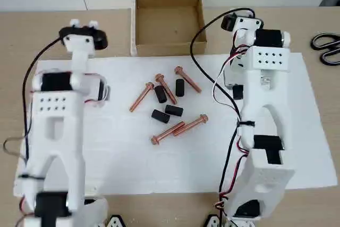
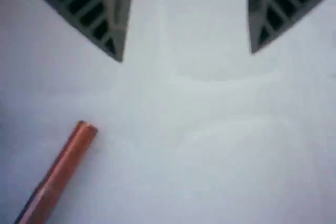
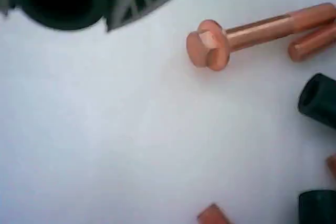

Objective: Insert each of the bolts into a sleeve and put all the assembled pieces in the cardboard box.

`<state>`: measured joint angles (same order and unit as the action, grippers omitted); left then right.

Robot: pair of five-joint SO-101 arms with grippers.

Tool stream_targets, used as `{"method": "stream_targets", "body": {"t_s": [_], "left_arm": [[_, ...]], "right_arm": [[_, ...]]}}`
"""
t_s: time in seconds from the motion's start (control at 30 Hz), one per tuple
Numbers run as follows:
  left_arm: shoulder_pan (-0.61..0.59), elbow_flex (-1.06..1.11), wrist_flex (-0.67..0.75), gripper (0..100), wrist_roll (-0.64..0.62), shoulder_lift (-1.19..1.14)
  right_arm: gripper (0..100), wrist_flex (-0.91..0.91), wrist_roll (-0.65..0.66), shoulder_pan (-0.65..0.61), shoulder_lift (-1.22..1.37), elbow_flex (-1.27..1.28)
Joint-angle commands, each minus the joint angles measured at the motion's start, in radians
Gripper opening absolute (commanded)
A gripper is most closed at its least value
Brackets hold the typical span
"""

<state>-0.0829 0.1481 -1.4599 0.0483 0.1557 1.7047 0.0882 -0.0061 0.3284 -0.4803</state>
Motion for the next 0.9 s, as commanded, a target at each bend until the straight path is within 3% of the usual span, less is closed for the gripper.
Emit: {"method": "stream_targets", "body": {"t_s": [0.0, 0.43, 0.87], "left_arm": [[0.046, -0.205, -0.026, 15, 0.011, -0.153], [0.143, -0.441, 0.009, 15, 0.014, -0.509], [0.233, -0.955, -0.196, 15, 0.074, -0.936]], "right_arm": [[0.5, 0.021, -0.006, 0.010, -0.070, -0.018], [0.5, 0.016, -0.005, 0.042, -0.068, -0.018], [0.6, 0.013, -0.003, 0.047, -0.068, -0.018]]}}
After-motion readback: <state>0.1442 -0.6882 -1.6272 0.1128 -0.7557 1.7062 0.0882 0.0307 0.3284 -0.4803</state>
